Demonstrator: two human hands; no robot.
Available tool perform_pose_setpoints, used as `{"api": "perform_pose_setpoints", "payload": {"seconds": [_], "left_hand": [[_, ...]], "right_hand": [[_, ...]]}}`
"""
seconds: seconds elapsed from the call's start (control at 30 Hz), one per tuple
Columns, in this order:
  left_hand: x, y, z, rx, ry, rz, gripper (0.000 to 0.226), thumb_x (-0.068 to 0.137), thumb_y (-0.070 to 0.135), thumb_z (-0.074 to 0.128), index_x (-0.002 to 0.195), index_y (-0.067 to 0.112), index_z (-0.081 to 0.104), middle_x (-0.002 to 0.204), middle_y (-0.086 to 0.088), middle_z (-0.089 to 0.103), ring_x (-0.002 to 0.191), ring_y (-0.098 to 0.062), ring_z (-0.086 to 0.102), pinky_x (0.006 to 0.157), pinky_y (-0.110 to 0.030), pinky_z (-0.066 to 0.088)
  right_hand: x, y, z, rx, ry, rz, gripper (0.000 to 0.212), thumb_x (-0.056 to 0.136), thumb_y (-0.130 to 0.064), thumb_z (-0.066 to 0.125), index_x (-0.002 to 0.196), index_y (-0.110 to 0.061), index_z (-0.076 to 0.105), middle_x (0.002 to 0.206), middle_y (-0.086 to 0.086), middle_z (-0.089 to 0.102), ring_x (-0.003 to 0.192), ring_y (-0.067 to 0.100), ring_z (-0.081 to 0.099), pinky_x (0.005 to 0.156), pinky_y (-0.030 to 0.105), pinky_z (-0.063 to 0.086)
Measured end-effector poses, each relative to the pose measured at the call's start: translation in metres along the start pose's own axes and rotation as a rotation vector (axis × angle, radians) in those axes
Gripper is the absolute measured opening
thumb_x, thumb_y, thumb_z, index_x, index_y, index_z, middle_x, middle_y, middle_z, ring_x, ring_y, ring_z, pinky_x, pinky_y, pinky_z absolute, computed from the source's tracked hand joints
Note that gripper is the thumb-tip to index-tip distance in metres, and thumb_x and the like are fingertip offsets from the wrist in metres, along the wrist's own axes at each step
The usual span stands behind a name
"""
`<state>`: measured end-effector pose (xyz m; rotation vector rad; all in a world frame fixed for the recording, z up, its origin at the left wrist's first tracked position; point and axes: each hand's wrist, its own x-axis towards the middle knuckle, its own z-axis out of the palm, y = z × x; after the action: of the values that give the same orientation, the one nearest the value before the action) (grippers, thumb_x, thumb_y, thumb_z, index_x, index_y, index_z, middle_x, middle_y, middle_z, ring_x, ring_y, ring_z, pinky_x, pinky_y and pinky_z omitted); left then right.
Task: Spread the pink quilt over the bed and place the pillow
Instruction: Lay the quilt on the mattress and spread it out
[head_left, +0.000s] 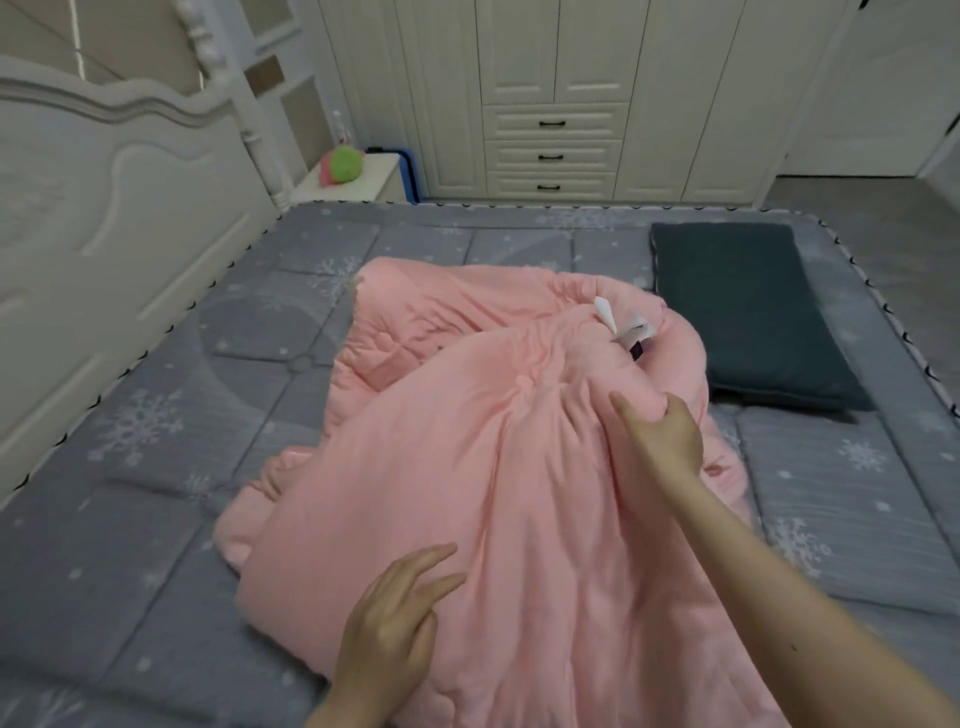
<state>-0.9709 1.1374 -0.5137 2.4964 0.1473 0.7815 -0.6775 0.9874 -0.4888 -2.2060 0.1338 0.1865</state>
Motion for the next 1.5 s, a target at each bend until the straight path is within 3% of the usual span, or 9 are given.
{"api": "perform_pose_setpoints", "payload": {"seconds": [0.13, 0.33, 0.47, 0.67, 0.8, 0.9, 1.07, 1.3, 1.5], "left_hand": [[-0.008, 0.002, -0.034, -0.026, 0.030, 0.003, 0.048, 0.073, -0.002, 0.040, 0.105, 0.025, 0.065, 0.119, 0.002, 0.062, 0.106, -0.012, 0.060, 0.085, -0.023, 0.050], [-0.058, -0.014, -0.097, -0.038, 0.182, -0.107, 0.043, 0.076, 0.003, 0.040, 0.100, 0.028, 0.066, 0.115, 0.013, 0.060, 0.099, -0.010, 0.061, 0.086, -0.019, 0.047], [-0.107, -0.035, -0.183, 0.043, 0.333, -0.212, 0.035, 0.080, 0.008, 0.043, 0.097, 0.022, 0.070, 0.107, 0.007, 0.065, 0.097, -0.012, 0.061, 0.082, -0.028, 0.048], [-0.197, -0.072, -0.343, 0.151, 0.467, -0.355, 0.036, 0.086, 0.016, 0.037, 0.101, 0.009, 0.070, 0.106, 0.002, 0.062, 0.099, -0.012, 0.057, 0.092, -0.017, 0.039], [-0.271, -0.100, -0.419, 0.123, 0.630, -0.593, 0.033, 0.090, 0.027, 0.038, 0.110, 0.016, 0.063, 0.114, 0.006, 0.057, 0.111, -0.015, 0.052, 0.097, -0.018, 0.035], [-0.317, -0.111, -0.455, 0.102, 0.727, -0.870, 0.028, 0.094, 0.018, 0.047, 0.120, 0.018, 0.058, 0.125, 0.002, 0.051, 0.111, -0.013, 0.047, 0.093, -0.030, 0.037], [-0.383, -0.127, -0.476, 0.116, 0.657, -0.994, 0.026, 0.091, 0.022, 0.047, 0.113, 0.017, 0.061, 0.122, -0.002, 0.056, 0.115, -0.022, 0.049, 0.098, -0.041, 0.040], [-0.378, -0.124, -0.416, -0.014, 0.416, -0.954, 0.027, 0.090, 0.025, 0.052, 0.114, 0.019, 0.063, 0.123, 0.006, 0.055, 0.108, -0.008, 0.049, 0.091, -0.025, 0.036], [-0.322, -0.117, -0.360, -0.055, 0.161, -0.896, 0.036, 0.087, 0.027, 0.050, 0.118, 0.016, 0.064, 0.127, 0.002, 0.056, 0.120, -0.017, 0.048, 0.103, -0.025, 0.031]], "right_hand": [[-0.036, -0.039, 0.003, 0.231, -0.087, 0.269, 0.072, 0.076, -0.047, 0.063, 0.128, 0.001, 0.048, 0.123, 0.017, 0.057, 0.116, 0.036, 0.052, 0.097, 0.036, 0.039], [-0.149, -0.094, 0.019, 0.237, -0.220, -0.135, 0.021, 0.085, -0.005, 0.053, 0.102, -0.010, 0.064, 0.089, 0.006, 0.060, 0.093, 0.027, 0.058, 0.069, 0.023, 0.038], [-0.261, -0.130, 0.056, 0.424, -0.210, -0.285, 0.022, 0.070, -0.017, 0.054, 0.088, -0.025, 0.064, 0.070, -0.014, 0.056, 0.074, 0.013, 0.054, 0.063, 0.018, 0.042], [-0.431, -0.184, 0.165, 0.408, -0.381, -0.536, 0.046, 0.070, -0.019, 0.054, 0.114, -0.019, 0.067, 0.111, 0.001, 0.069, 0.105, 0.017, 0.061, 0.095, 0.032, 0.046], [-0.551, -0.183, 0.256, 0.006, -0.702, -0.914, 0.045, 0.080, -0.023, 0.051, 0.124, -0.028, 0.059, 0.128, -0.005, 0.061, 0.119, 0.015, 0.055, 0.096, 0.026, 0.042], [-0.609, -0.140, 0.300, -0.663, -1.033, -1.034, 0.047, 0.091, -0.023, 0.049, 0.137, -0.020, 0.044, 0.140, 0.011, 0.048, 0.128, 0.030, 0.045, 0.105, 0.035, 0.035], [-0.647, -0.045, 0.329, -1.361, -1.425, -0.714, 0.052, 0.091, -0.034, 0.051, 0.138, -0.012, 0.041, 0.143, 0.012, 0.041, 0.128, 0.035, 0.043, 0.107, 0.046, 0.036], [-0.603, -0.049, 0.295, -1.030, -1.224, -0.701, 0.039, 0.094, -0.029, 0.048, 0.128, -0.012, 0.054, 0.134, 0.012, 0.053, 0.124, 0.029, 0.048, 0.100, 0.035, 0.037], [-0.548, -0.064, 0.248, -0.819, -1.115, -0.722, 0.032, 0.096, -0.024, 0.046, 0.123, -0.015, 0.060, 0.133, 0.003, 0.055, 0.121, 0.019, 0.049, 0.101, 0.024, 0.033]]}}
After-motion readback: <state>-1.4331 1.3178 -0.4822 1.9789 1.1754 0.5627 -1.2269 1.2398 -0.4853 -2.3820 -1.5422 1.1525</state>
